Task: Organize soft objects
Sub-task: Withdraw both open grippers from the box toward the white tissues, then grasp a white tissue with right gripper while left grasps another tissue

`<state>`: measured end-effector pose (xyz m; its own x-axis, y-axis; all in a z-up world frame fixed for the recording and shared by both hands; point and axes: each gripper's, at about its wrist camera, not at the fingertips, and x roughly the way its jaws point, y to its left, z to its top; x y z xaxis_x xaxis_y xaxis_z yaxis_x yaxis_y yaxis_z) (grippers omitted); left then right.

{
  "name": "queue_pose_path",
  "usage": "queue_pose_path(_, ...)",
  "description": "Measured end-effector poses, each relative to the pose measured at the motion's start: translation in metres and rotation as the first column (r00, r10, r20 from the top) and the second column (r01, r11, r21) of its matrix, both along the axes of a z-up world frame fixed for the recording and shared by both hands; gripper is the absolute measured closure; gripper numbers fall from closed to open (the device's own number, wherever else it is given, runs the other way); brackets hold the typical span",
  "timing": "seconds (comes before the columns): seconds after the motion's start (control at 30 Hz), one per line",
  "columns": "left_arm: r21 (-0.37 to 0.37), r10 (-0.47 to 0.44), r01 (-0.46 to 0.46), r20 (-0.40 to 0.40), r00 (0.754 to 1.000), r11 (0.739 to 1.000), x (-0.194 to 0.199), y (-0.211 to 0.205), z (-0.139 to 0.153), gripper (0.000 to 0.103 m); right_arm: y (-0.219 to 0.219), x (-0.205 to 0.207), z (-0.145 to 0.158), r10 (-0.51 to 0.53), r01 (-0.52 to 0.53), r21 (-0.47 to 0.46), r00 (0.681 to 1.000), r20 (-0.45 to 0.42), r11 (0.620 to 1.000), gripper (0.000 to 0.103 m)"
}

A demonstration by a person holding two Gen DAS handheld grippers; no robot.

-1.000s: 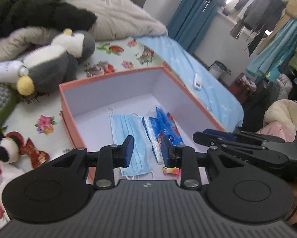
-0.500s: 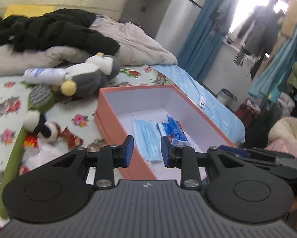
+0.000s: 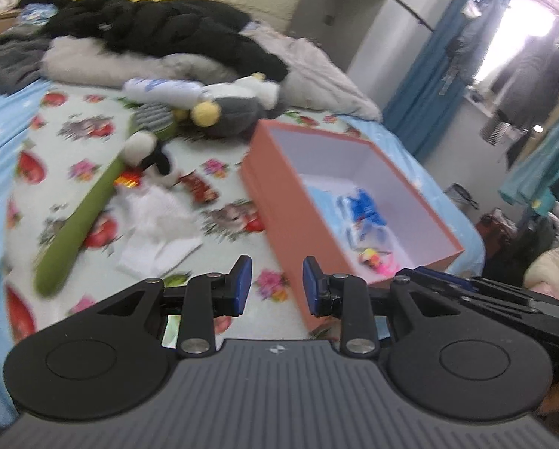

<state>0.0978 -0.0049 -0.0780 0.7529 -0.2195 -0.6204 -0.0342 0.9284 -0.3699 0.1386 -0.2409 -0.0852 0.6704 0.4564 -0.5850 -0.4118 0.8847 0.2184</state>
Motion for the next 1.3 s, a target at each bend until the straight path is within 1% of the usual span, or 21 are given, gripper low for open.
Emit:
queue_pose_path(0.2,-0.044,0.093,-0.096,-0.059,0.994,0.994,-0.032,0.019,-0.024,0.07,0.021,-0.018,-0.013,0.077,-0.078,-0.021,0.996,-0.033,0.997,0.074)
queue_pose_path(0.33,-0.055,0.131,-0.134,-0.065,0.989,0.989,-0.035,0.035,-0.031,0.07,0.032,-0.016,-0.019,0.089,-0.091,-0.03,0.995,-0.046,0.995,0.074)
queue_pose_path(0.43,-0.055,0.14,-0.144,-0.07,0.988,0.988,-0.026,0.046,-0.035,0.07,0.041,-0.011,-0.024,0.092,-0.093,-0.045,0.995,-0.033,0.995,0.074)
queue_pose_path(0.57,-0.059,0.155,-0.162,-0.105,0.982,0.985,-0.008,0.062,-0.048,0.07,0.054,0.001,-0.033,0.102,-0.104,-0.045,0.994,-0.043,0.994,0.074)
queue_pose_path(0.9,-0.071,0.214,-0.227,-0.156,0.964,0.971,0.044,0.098,-0.079,0.069,0.096,0.046,-0.06,0.169,-0.172,-0.06,0.984,-0.056,0.983,0.074)
queue_pose_path(0.93,-0.072,0.219,-0.232,-0.161,0.962,0.97,0.05,0.102,-0.082,0.069,0.098,0.053,-0.063,0.172,-0.176,-0.059,0.983,-0.062,0.983,0.074)
queue_pose_path(1.0,-0.084,0.226,-0.242,-0.172,0.959,0.967,0.062,0.109,-0.089,0.064,0.103,0.064,-0.068,0.175,-0.18,-0.059,0.982,-0.069,0.982,0.074)
queue_pose_path(1.13,-0.097,0.246,-0.268,-0.191,0.95,0.959,0.084,0.12,-0.101,0.063,0.115,0.087,-0.079,0.179,-0.185,-0.063,0.98,-0.089,0.981,0.074)
queue_pose_path(1.27,-0.119,0.245,-0.274,-0.213,0.946,0.954,0.108,0.132,-0.114,0.063,0.13,0.113,-0.094,0.188,-0.197,-0.061,0.975,-0.122,0.979,0.074)
queue_pose_path(1.3,-0.131,0.242,-0.274,-0.219,0.945,0.953,0.113,0.134,-0.118,0.06,0.134,0.119,-0.097,0.192,-0.201,-0.059,0.973,-0.13,0.978,0.074)
